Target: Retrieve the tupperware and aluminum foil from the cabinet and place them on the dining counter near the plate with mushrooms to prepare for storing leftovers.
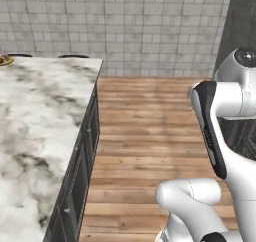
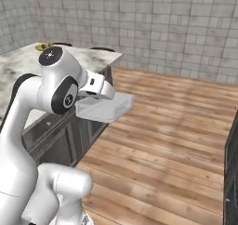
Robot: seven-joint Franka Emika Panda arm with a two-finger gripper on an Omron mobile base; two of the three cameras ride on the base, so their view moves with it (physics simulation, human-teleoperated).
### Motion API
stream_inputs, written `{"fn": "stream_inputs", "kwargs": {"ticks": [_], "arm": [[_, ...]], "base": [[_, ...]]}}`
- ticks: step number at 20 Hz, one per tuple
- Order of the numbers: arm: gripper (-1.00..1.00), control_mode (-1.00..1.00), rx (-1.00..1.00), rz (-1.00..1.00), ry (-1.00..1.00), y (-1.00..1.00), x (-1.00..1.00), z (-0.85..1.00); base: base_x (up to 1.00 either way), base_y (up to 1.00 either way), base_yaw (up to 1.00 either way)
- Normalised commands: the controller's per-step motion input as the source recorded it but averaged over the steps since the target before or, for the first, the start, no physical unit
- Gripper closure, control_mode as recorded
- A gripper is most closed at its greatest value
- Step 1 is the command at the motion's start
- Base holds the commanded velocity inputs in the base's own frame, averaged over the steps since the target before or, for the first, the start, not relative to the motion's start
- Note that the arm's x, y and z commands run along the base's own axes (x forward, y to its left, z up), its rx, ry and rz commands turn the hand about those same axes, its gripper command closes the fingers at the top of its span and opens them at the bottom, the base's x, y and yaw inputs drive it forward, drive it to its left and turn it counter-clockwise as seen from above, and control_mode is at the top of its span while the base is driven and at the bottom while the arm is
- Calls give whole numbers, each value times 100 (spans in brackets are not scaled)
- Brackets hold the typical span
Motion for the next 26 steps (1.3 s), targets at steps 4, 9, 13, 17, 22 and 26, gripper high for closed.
{"fn": "stream_inputs", "kwargs": {"ticks": [4, 9, 13, 17, 22, 26], "arm": [[100, 100, 0, 0, 0, 0, 0, 0], [100, 100, 0, 0, 0, 0, 0, 0], [100, 100, 0, 0, 0, 0, 0, 0], [100, 100, 0, 0, 0, 0, 0, 0], [100, 100, 0, 0, 0, 0, 0, 0], [100, 100, 0, 0, 0, 0, 0, 0]], "base": [[100, -41, -3], [100, -52, 0], [100, -72, 6], [100, -77, 12], [100, -67, 23], [100, -60, 28]]}}
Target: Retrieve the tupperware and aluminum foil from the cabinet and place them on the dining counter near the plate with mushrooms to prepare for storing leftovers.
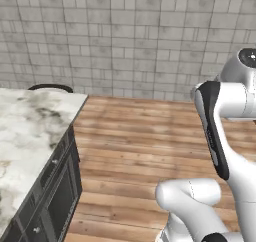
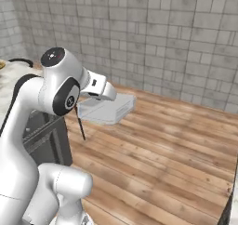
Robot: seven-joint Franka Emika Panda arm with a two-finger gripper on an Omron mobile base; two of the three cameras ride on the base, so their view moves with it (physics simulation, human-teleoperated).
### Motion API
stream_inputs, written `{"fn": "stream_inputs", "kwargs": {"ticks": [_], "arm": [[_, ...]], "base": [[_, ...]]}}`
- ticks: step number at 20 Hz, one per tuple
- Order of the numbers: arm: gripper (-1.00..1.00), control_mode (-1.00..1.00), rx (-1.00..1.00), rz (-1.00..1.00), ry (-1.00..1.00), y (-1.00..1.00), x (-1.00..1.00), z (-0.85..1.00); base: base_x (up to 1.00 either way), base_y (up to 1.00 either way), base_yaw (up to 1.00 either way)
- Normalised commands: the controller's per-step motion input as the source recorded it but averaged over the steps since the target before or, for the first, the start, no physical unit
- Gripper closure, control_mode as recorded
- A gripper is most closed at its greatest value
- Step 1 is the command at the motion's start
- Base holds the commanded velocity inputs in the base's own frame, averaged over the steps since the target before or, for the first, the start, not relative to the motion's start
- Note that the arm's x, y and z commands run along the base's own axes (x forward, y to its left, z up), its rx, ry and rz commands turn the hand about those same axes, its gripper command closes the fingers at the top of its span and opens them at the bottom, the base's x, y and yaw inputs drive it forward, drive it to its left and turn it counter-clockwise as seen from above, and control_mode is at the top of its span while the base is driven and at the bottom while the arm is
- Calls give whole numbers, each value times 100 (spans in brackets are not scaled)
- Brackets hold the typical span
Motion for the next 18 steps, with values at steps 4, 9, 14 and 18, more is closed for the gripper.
{"fn": "stream_inputs", "kwargs": {"ticks": [4, 9, 14, 18], "arm": [[100, 100, 0, 0, 0, 0, 0, 0], [100, 100, 0, 0, 0, 0, 0, 0], [100, 100, 0, 0, 0, 0, 0, 0], [100, 100, 0, 0, 0, 0, 0, 0]], "base": [[100, -55, 30], [100, -51, 40], [100, -54, 51], [100, -68, 52]]}}
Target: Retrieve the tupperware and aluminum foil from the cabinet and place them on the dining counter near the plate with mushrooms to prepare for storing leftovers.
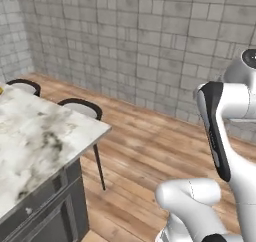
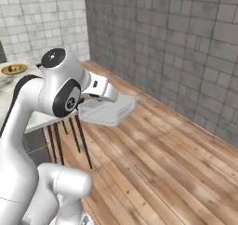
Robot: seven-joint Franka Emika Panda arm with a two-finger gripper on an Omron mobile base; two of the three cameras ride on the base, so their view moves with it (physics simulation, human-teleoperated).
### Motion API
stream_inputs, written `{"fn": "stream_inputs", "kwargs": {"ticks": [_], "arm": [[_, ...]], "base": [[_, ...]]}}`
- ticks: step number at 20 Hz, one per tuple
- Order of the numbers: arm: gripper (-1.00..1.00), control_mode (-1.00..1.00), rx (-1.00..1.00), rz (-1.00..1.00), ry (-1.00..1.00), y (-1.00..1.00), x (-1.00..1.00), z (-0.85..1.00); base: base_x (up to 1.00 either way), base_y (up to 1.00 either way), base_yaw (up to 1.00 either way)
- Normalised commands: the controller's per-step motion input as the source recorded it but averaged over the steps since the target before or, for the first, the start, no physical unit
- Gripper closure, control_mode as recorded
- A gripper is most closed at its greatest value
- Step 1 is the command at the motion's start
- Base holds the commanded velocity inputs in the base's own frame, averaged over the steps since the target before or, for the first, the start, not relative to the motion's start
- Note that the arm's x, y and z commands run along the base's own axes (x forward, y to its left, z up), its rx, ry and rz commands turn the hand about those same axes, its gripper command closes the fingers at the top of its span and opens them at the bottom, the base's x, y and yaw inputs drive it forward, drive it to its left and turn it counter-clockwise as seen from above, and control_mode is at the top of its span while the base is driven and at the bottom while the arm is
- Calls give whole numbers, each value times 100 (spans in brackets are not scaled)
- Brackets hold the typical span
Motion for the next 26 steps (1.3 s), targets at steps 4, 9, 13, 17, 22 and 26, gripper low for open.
{"fn": "stream_inputs", "kwargs": {"ticks": [4, 9, 13, 17, 22, 26], "arm": [[100, 100, 0, 0, 0, 0, 0, 0], [100, 100, 0, 0, 0, 0, 0, 0], [100, 100, 0, 0, 0, 0, 0, 0], [100, 100, 0, 0, 0, 0, 0, 0], [100, 100, 0, 0, 0, 0, 0, 0], [100, 100, 0, 0, 0, 0, 0, 0]], "base": [[100, -81, 52], [99, -76, 56], [94, -71, 61], [95, -72, 60], [95, -71, 61], [90, -77, 59]]}}
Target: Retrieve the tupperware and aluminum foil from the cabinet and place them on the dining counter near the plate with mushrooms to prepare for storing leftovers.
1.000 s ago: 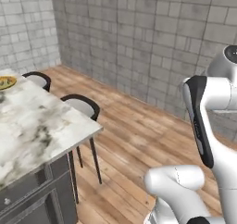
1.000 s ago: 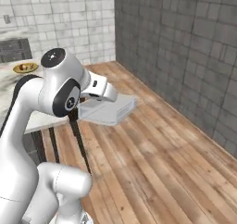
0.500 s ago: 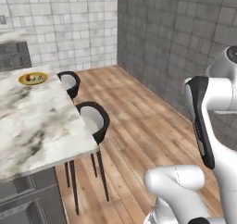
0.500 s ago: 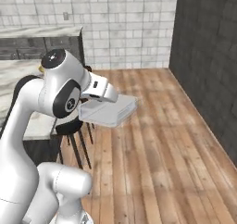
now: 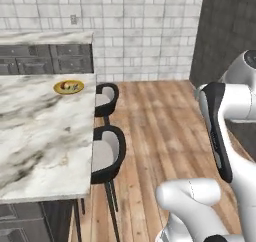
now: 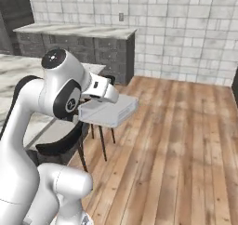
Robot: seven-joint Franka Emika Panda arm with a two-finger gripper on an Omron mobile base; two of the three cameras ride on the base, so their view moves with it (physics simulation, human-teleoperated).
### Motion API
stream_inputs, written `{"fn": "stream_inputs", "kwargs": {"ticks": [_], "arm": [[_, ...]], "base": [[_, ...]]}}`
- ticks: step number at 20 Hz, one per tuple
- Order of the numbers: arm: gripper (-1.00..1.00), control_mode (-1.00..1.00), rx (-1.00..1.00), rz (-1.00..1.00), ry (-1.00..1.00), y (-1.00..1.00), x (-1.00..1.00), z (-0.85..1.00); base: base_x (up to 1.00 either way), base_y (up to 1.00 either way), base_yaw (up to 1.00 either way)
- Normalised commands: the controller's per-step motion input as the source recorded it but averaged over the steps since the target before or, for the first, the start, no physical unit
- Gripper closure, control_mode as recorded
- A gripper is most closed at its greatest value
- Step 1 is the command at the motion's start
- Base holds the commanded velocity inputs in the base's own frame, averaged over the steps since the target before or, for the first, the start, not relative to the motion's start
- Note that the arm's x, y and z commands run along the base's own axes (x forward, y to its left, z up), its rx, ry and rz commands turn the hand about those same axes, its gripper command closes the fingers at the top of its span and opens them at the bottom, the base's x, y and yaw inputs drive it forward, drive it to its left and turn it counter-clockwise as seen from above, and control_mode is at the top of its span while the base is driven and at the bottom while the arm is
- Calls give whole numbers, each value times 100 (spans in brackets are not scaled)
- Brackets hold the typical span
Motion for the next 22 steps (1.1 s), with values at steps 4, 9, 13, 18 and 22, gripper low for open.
{"fn": "stream_inputs", "kwargs": {"ticks": [4, 9, 13, 18, 22], "arm": [[100, 100, 0, 0, 0, 0, 0, 0], [100, 100, 0, 0, 0, 0, 0, 0], [100, 100, 0, 0, 0, 0, 0, 0], [100, 100, 0, 0, 0, 0, 0, 0], [100, 100, 0, 0, 0, 0, 0, 0]], "base": [[88, -79, 59], [88, -72, 62], [87, -71, 63], [78, -80, 61], [52, -98, 57]]}}
